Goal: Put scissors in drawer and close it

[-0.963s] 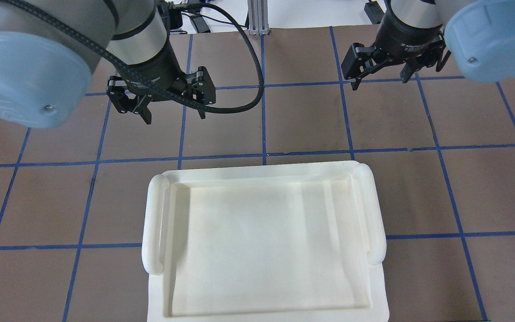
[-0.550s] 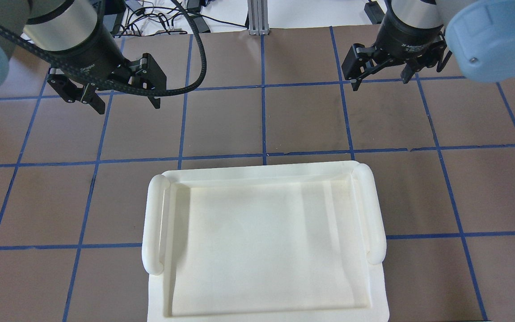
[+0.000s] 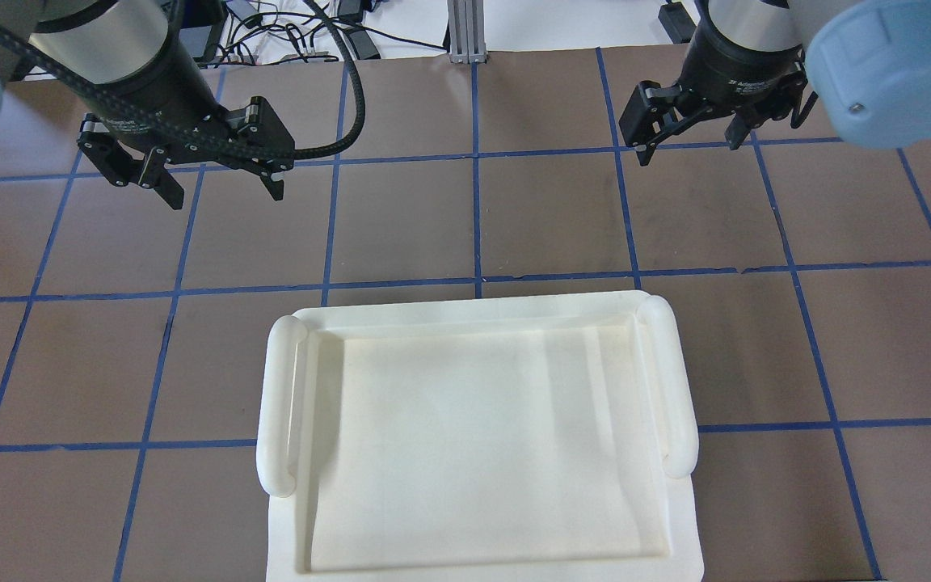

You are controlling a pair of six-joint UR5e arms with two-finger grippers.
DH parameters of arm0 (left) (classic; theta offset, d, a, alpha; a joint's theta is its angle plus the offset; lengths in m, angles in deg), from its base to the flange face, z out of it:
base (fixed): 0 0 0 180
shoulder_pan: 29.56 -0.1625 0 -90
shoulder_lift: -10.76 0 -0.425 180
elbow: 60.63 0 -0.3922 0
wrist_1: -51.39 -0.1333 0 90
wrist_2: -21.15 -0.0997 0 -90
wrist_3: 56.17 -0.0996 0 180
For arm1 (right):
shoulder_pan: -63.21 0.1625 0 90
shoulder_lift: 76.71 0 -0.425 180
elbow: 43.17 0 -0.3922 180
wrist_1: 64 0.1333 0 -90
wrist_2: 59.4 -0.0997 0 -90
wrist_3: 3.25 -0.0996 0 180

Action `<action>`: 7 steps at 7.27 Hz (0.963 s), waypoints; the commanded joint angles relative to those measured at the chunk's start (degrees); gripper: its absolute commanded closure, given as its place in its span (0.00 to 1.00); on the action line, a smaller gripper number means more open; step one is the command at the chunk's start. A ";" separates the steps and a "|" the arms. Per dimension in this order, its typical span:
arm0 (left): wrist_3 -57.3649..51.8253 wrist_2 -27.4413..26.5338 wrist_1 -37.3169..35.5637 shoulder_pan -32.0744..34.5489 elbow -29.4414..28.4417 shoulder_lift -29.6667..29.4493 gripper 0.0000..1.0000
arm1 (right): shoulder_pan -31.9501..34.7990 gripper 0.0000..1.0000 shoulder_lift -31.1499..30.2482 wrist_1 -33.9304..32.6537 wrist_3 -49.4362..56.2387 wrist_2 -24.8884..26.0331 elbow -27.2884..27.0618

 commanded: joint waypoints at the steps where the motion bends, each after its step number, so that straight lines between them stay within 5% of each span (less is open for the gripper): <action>1: -0.64 0.21 0.01 0.06 0.71 0.64 0.00 | 0.00 0.00 0.00 0.20 0.22 -0.14 0.00; 7: -0.73 0.21 -0.08 0.06 0.71 0.64 0.00 | -0.18 0.00 0.00 0.03 -0.39 -0.15 0.00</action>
